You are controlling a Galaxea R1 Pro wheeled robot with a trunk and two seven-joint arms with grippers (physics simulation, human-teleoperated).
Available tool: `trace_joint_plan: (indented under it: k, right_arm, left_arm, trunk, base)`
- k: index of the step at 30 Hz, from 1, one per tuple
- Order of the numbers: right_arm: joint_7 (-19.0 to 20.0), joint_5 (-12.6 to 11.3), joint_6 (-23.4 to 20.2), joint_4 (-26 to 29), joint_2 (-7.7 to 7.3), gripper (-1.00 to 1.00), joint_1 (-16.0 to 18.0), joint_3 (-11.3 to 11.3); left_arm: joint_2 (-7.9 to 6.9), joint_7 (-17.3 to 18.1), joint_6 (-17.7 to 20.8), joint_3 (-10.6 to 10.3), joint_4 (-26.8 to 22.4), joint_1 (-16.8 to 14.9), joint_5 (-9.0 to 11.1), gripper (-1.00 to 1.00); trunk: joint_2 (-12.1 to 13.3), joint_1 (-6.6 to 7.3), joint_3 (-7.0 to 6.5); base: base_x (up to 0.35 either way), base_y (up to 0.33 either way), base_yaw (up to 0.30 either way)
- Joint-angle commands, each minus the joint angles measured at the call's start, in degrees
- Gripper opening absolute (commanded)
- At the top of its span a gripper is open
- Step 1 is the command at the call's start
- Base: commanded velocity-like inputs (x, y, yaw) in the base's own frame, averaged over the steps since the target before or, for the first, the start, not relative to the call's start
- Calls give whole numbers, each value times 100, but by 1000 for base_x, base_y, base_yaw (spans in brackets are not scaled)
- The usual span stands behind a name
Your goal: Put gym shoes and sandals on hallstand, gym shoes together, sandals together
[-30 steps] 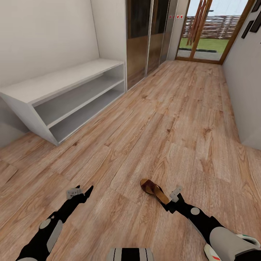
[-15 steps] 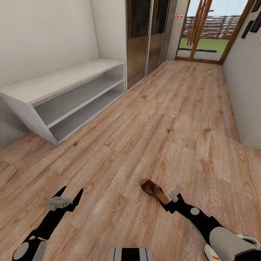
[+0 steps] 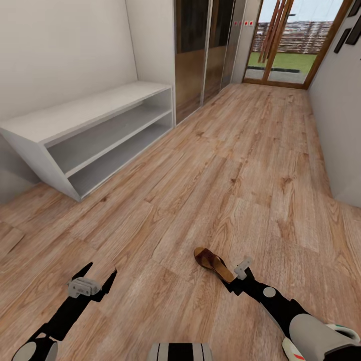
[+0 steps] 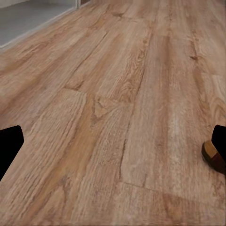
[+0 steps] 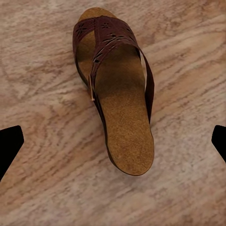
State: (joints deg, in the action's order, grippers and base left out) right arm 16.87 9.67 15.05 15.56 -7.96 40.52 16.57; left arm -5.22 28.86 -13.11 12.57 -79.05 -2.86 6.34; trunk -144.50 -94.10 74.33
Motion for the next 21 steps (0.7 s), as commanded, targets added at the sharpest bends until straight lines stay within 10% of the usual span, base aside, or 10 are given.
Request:
trace_joint_plan:
  k: [1, 21]
  right_arm:
    - [0, 0, -1, 0, 1, 100, 0, 1]
    - [0, 0, -2, 0, 9, 100, 0, 2]
  left_arm:
    - [4, 6, 13, -2, -12, 13, -109, 100]
    - [25, 194, 1, -31, -48, 90, -504, 100]
  trunk:
    - [0, 0, 0]
    - [0, 0, 0]
  base:
    - [0, 0, 0]
    - [0, 0, 0]
